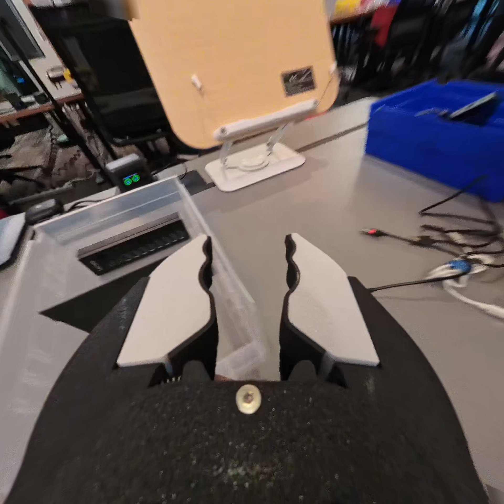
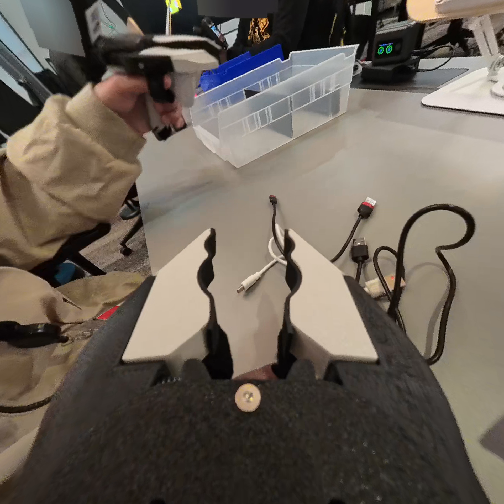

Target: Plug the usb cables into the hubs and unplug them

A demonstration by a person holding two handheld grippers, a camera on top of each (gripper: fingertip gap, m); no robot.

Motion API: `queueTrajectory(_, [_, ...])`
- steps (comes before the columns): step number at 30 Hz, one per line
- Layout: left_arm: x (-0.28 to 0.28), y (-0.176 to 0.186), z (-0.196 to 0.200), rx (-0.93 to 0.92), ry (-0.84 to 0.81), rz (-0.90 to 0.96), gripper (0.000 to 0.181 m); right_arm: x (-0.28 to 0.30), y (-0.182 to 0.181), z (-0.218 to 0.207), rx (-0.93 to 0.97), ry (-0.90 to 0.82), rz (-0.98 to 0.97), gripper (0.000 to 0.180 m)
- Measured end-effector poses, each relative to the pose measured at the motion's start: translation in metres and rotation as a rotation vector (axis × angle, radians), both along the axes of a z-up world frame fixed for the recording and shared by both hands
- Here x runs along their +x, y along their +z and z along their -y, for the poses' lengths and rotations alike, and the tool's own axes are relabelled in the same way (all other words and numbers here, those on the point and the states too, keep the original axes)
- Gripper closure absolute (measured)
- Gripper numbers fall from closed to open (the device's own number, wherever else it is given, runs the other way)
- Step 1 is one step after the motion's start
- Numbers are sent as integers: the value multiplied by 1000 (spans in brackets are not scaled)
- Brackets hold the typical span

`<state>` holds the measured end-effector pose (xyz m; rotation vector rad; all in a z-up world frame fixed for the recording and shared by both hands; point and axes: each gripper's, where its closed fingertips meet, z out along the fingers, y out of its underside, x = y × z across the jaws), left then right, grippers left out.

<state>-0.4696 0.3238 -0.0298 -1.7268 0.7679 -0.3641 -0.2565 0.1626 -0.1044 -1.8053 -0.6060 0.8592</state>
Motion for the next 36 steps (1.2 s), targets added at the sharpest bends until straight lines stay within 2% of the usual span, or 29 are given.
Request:
queueTrajectory(2, [-7,-3,-36,-40,-12,-96,110,0,-1,1,6,4,19,130])
queueTrajectory(3, [-9,-5,-52,-52,-44,-153,107,1,0,1,19,-1,26,130])
queueTrajectory(6, [-20,-19,-101,-97,-164,-376,115,0,-3,1,21,2,37,130])
queueTrajectory(11, [-43,-65,-175,-167,-291,-767,109,0,-5,-1,-16,9,3,129])
queueTrajectory(15, [-48,-101,-208,-222,-366,-912,112,1,-1,-2,-47,19,-62,130])
queueTrajectory(18, [-47,-117,-221,-254,-408,-944,113,3,-2,-3,-60,20,-78,130])
queueTrajectory(20, [-49,-126,-223,-265,-432,-986,120,4,-2,-3,-75,28,-98,130])
queueTrajectory(25, [-52,-131,-223,-199,-466,-1049,128,0,-1,2,-101,74,-124,130])
queueTrajectory(30, [-57,-127,-213,-289,-559,-1077,150,-5,-4,10,-112,112,-110,130])
queueTrajectory(33, [-68,-141,-211,-308,-593,-1226,140,-5,-3,12,-109,124,-111,130])
queueTrajectory(35, [-74,-150,-214,-303,-598,-1349,141,-5,-2,13,-113,125,-114,130])
queueTrajectory(36, [-74,-151,-216,-297,-597,-1380,148,-4,-3,13,-115,126,-115,130])
